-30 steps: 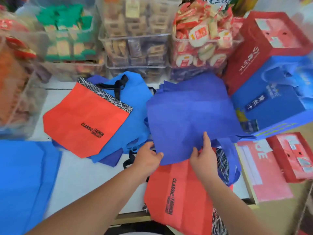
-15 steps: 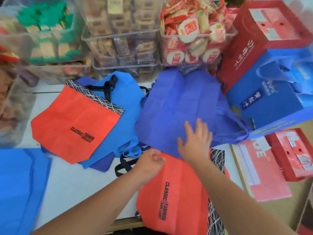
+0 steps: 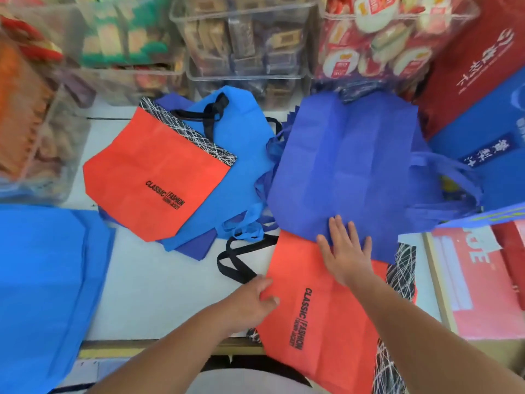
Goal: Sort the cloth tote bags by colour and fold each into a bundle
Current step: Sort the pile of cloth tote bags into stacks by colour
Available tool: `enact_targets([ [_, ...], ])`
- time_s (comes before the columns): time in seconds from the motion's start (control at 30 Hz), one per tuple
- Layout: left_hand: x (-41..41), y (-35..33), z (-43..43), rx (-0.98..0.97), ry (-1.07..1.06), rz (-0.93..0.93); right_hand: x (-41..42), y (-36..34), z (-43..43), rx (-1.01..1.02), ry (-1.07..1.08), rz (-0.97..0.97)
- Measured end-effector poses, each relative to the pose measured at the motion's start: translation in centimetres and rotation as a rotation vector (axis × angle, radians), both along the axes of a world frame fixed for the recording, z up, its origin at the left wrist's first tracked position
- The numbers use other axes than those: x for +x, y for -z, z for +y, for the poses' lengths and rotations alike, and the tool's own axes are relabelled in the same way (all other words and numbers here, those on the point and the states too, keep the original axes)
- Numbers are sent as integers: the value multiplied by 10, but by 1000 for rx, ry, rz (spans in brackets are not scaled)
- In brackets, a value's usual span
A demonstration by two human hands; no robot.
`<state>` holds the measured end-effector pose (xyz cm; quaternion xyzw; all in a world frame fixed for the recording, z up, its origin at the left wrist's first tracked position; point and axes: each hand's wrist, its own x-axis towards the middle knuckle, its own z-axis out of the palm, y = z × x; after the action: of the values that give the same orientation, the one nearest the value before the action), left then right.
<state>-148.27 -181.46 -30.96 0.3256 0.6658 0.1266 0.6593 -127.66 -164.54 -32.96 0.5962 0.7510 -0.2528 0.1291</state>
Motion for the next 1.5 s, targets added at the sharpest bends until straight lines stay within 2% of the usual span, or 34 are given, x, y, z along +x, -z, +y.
enact_targets([
  [0.07,5,12,-11,16,30,30,16,1,12,25,19,-163],
  [0.13,7,19,-18,40,24,56,23,-5,21,115,86,-235],
  [0.23,8,14,-20,112,-39,76,27,-15,1,322,85,-27],
  [0.3,7,11,-22,138,-67,127,31,-19,-37,375,190,107],
  [0.37,6,8,-25,149,-48,149,42,-18,-78,294,398,83],
  [0.43,8,9,-31,125,-50,101,52,-14,-109,99,566,-33],
  [0.5,11,10,-37,86,-48,57,59,-12,-125,-51,682,-108],
  [0.57,16,7,-42,73,-33,44,64,-14,-131,-82,762,-112],
  [0.67,12,3,-49,94,5,63,63,-24,-135,-57,764,-61],
  [0.77,-4,1,-57,122,-9,144,43,-32,-149,-16,675,26],
  [0.9,-42,-1,-71,152,-24,289,6,-27,-183,-103,593,-17],
  [1.03,-72,-11,-84,189,-52,202,11,-36,-195,-17,731,-42],
  [1.13,-74,-15,-87,213,-13,80,32,-39,-185,-65,855,-23],
  [1.2,-70,-15,-86,230,47,56,43,-38,-186,-106,932,65],
  [1.27,-65,-14,-83,230,95,78,47,-37,-195,-106,974,170],
  [1.4,-60,-11,-73,223,185,225,39,-40,-216,26,953,166],
  [1.5,-62,-7,-68,186,211,354,32,-47,-240,80,961,255],
])
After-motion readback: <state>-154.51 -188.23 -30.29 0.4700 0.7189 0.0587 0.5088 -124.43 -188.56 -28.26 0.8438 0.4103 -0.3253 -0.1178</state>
